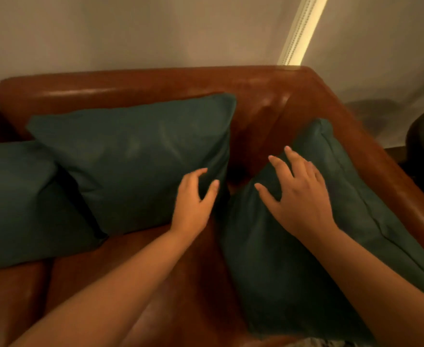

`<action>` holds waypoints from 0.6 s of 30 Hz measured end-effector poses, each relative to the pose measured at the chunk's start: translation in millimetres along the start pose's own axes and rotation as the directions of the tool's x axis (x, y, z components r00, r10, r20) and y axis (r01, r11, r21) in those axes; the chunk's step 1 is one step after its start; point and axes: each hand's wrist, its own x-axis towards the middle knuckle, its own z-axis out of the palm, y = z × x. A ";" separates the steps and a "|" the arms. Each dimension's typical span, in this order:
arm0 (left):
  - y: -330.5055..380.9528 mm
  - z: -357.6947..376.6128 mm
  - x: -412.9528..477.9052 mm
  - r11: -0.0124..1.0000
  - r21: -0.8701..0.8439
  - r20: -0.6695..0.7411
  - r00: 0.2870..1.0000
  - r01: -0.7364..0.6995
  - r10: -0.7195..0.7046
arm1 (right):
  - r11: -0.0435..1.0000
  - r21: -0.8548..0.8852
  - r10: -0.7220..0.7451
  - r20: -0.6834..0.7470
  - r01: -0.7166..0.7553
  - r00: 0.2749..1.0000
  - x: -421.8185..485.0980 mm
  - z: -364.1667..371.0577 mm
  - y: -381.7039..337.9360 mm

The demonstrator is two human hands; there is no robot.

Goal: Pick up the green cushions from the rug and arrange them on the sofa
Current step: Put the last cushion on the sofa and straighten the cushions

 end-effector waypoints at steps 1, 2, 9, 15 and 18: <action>-8.5 -24.6 1.5 0.995 0.071 -0.137 0.988 -0.064 0.074 | 0.994 0.111 0.008 0.020 -0.010 1.000 4.8 5.6 -13.6; -17.5 -48.9 3.1 0.985 0.150 -0.283 0.951 -0.082 0.122 | 0.970 0.237 0.041 0.058 -0.053 0.997 11.1 12.2 -25.6; -75.2 -190.6 48.6 0.970 -0.091 -0.704 0.674 0.227 -0.224 | 0.333 0.784 0.413 0.377 -0.523 0.829 113.2 53.5 -70.0; -102.3 -238.9 107.4 0.918 -0.255 -0.479 0.785 0.303 -0.392 | 0.189 0.843 0.465 0.375 -0.503 0.802 191.3 73.2 -80.8; -104.8 -250.0 128.0 0.917 -0.246 -0.520 0.756 0.313 -0.398 | 0.238 0.777 0.610 0.348 -0.583 0.712 209.1 84.2 -81.5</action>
